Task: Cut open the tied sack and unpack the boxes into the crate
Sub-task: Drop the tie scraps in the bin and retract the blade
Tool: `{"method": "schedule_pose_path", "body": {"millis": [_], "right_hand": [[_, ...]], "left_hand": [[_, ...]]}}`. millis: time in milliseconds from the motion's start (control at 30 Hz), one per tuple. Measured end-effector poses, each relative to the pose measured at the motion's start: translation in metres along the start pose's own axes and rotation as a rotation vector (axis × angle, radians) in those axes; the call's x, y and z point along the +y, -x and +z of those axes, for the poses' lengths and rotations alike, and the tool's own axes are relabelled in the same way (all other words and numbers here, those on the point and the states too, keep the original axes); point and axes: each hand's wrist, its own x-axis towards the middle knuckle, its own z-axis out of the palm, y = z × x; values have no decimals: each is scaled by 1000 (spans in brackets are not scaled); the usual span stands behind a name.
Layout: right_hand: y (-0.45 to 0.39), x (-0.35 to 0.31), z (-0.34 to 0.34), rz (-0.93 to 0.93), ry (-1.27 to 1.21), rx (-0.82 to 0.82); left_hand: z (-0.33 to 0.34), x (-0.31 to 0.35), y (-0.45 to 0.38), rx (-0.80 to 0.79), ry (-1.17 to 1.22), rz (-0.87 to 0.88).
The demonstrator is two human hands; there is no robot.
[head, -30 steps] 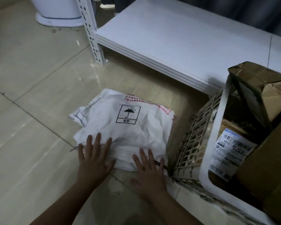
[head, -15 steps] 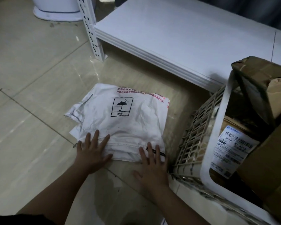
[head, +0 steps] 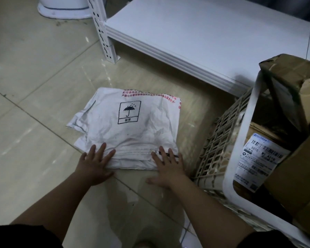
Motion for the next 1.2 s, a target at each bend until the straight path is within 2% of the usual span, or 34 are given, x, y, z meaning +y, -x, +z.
{"method": "schedule_pose_path", "body": {"millis": [100,167,267,333,433,500,567,700,867,1200], "right_hand": [[2,3,-8,-4,3,-26],[9,-1,-13,-12,-22,31],[27,-7,-26,-20,-80,202],[37,-10,-41,-31,-132,228],[58,-16,-69,-37,-249,179],[74,-16,-87,-59,-233,225],[96,-17,-105,-77,-208,296],[149,-21,-143,-60,-146,388],[228,-17,-190,-35,-64,439],[419,27,-244,179,7,672]], "left_hand": [[-20,4,-2,-78,-47,-5],[-32,7,4,45,-6,28],[-57,19,13,292,185,39],[-79,27,19,383,193,41],[-116,37,36,363,167,10],[-138,43,44,295,164,-33],[-163,50,59,250,261,-69],[-218,74,99,329,309,-68],[-283,117,165,331,271,41],[-380,203,301,503,334,168]]}}
